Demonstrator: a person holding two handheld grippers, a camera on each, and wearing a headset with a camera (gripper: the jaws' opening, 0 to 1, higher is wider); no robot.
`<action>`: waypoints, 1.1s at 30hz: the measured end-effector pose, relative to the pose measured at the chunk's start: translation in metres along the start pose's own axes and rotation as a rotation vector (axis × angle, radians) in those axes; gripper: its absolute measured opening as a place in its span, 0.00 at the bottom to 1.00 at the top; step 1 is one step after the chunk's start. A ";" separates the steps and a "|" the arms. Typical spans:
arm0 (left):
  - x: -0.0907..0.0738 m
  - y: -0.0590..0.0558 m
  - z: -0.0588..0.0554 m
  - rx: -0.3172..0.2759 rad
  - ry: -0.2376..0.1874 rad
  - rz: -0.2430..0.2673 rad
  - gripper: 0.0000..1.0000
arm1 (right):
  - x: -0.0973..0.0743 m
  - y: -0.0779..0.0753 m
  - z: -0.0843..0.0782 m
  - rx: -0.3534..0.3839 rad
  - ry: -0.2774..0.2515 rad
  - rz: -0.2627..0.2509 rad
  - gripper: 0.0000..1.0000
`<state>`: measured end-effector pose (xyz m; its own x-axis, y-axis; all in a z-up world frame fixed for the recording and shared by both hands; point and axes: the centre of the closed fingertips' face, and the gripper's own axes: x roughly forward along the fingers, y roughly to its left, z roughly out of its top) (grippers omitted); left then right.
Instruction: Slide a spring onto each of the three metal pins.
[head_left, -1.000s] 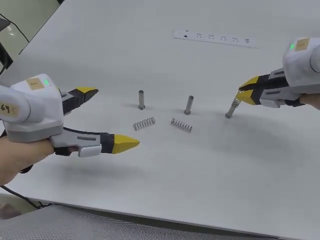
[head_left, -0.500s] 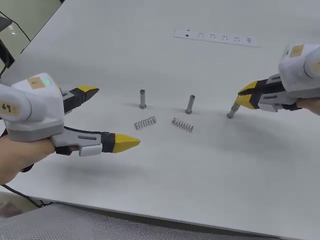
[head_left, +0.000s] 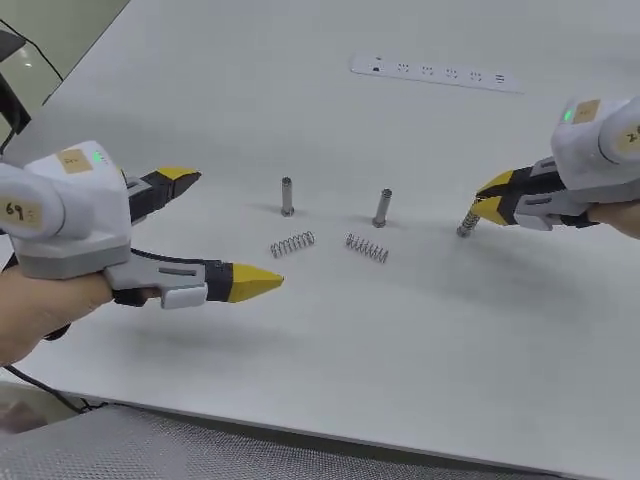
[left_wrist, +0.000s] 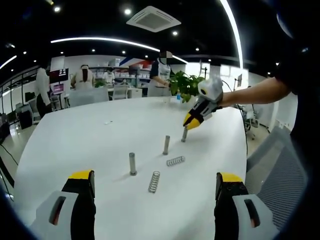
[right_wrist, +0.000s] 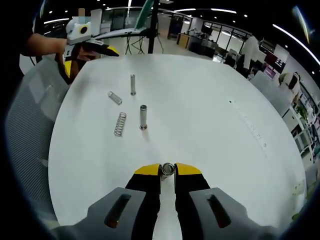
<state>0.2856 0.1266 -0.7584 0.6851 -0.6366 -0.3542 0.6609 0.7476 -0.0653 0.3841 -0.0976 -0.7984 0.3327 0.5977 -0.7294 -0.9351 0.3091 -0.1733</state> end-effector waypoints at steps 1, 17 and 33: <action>0.000 0.000 0.000 0.001 0.001 0.000 0.98 | 0.001 0.000 -0.001 0.003 0.002 0.002 0.07; 0.001 0.000 -0.002 -0.002 0.003 -0.002 0.98 | 0.006 0.002 -0.009 0.016 0.005 0.005 0.08; 0.001 -0.002 -0.002 -0.002 0.005 -0.004 0.98 | 0.005 0.003 -0.010 0.013 0.015 0.007 0.09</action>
<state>0.2845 0.1251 -0.7609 0.6808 -0.6385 -0.3589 0.6630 0.7455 -0.0685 0.3820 -0.1006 -0.8091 0.3238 0.5890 -0.7405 -0.9358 0.3145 -0.1591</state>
